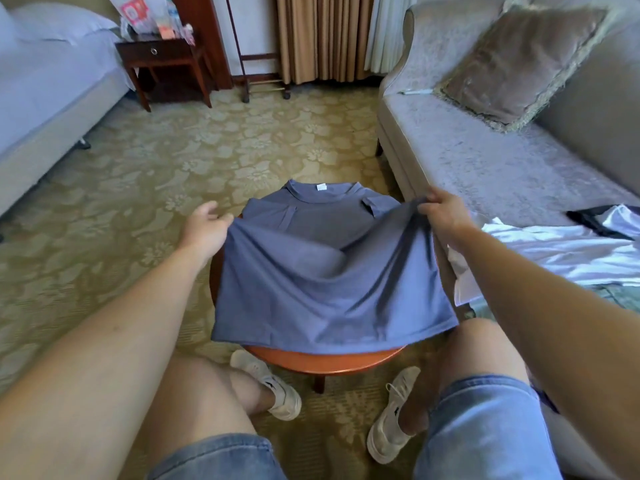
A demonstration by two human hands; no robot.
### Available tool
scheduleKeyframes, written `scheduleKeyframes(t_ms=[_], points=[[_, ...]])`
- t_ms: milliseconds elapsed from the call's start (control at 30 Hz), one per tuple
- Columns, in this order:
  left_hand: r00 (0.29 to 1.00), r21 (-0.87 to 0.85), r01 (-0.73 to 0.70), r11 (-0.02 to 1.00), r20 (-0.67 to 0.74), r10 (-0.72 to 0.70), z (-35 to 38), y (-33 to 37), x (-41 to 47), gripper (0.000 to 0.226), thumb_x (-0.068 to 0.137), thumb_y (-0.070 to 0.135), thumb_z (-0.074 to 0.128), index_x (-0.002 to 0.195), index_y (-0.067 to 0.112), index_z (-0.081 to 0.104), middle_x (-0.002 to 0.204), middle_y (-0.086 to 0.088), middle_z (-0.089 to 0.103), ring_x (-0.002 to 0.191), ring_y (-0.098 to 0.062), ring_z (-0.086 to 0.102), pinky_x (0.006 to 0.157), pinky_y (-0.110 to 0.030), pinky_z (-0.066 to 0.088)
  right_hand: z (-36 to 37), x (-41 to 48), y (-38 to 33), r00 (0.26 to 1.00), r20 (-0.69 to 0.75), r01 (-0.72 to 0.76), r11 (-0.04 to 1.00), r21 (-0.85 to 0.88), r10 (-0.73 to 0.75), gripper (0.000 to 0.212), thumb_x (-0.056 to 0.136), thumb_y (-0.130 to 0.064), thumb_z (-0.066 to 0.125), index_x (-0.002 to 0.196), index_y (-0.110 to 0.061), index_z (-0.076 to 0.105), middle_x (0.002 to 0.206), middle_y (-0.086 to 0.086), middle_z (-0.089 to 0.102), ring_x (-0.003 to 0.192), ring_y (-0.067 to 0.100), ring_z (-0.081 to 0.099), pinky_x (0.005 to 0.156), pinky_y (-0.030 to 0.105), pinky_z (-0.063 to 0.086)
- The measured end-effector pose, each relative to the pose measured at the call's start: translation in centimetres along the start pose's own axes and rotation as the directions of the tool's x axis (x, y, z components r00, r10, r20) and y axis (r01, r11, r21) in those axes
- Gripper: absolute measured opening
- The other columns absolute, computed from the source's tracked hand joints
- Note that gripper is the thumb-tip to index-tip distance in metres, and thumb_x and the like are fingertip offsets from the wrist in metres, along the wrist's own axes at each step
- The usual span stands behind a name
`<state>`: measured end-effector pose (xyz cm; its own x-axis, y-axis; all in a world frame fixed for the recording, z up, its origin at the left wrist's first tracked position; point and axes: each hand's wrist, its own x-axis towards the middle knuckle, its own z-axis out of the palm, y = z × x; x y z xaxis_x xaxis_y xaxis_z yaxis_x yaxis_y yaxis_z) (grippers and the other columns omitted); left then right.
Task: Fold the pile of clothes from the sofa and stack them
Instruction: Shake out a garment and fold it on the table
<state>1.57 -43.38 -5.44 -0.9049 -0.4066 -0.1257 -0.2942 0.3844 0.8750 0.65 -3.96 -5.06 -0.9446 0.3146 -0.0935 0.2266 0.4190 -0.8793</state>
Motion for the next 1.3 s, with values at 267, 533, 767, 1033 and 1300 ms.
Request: scheduleKeyframes(t_ms=[267, 533, 767, 1033, 1300], points=[[0.974, 0.604, 0.057, 0.795, 0.141, -0.177, 2.9, -8.1, -0.8, 0.083, 0.084, 0.034, 0.070, 0.152, 0.018, 0.025, 0.150, -0.017, 0.032, 0.137, -0.037, 0.032, 0.110, -0.044, 0.034, 2.6, -0.6, 9.5, 0.960, 0.115, -0.173, 0.866, -0.469, 0.254, 0.055, 0.077, -0.022, 0.052, 0.130, -0.009, 0.054, 0.126, 0.020, 0.057, 0.112, 0.039, 0.055, 0.097, 0.042, 0.046], [0.969, 0.667, 0.069, 0.742, 0.132, -0.209, 1.3, -10.6, -3.4, 0.078, 0.084, 0.046, 0.068, 0.145, 0.011, 0.035, 0.145, -0.011, 0.045, 0.129, -0.035, 0.046, 0.101, -0.039, 0.042, 0.9, -3.4, 11.8, 0.907, 0.091, -0.344, 0.849, -0.401, 0.410, 0.057, 0.077, -0.015, 0.069, 0.128, -0.001, 0.045, 0.111, 0.016, 0.056, 0.093, 0.033, 0.057, 0.076, 0.040, 0.052], [0.944, 0.448, 0.229, 0.864, 0.114, -0.310, 0.2, -11.6, -6.3, 0.059, 0.079, 0.010, 0.075, 0.129, 0.014, 0.044, 0.126, -0.015, 0.058, 0.099, -0.042, 0.063, 0.060, -0.040, 0.057, -0.9, -6.4, 11.4, 0.924, 0.079, -0.358, 0.920, -0.162, 0.373, 0.067, 0.085, -0.001, 0.063, 0.145, -0.006, 0.034, 0.088, 0.018, 0.060, 0.055, 0.025, 0.050, 0.053, 0.030, 0.041], [0.948, 0.224, 0.135, 0.965, 0.253, -0.191, -1.1, -7.0, -9.5, 0.039, 0.094, 0.010, 0.059, 0.131, 0.019, 0.049, 0.107, -0.012, 0.058, 0.067, -0.023, 0.063, 0.050, -0.026, 0.045, -2.5, -9.0, 7.3, 0.983, 0.073, -0.171, 0.984, 0.053, 0.167, 0.015, 0.089, 0.003, 0.056, 0.101, -0.006, 0.058, 0.071, 0.014, 0.055, 0.049, 0.023, 0.046, 0.051, 0.029, 0.041], [0.952, -0.423, 0.066, 0.904, 0.298, 0.070, -2.8, 2.3, -12.5, 0.029, 0.085, -0.009, 0.062, 0.112, 0.003, 0.064, 0.109, -0.014, 0.064, 0.085, -0.017, 0.067, 0.074, -0.021, 0.055, -4.6, -12.1, -0.7, 0.970, 0.224, -0.020, 0.882, 0.472, -0.098, 0.034, 0.083, 0.021, 0.046, 0.095, -0.005, 0.063, 0.081, 0.012, 0.068, 0.072, 0.018, 0.068, 0.064, 0.020, 0.055]])
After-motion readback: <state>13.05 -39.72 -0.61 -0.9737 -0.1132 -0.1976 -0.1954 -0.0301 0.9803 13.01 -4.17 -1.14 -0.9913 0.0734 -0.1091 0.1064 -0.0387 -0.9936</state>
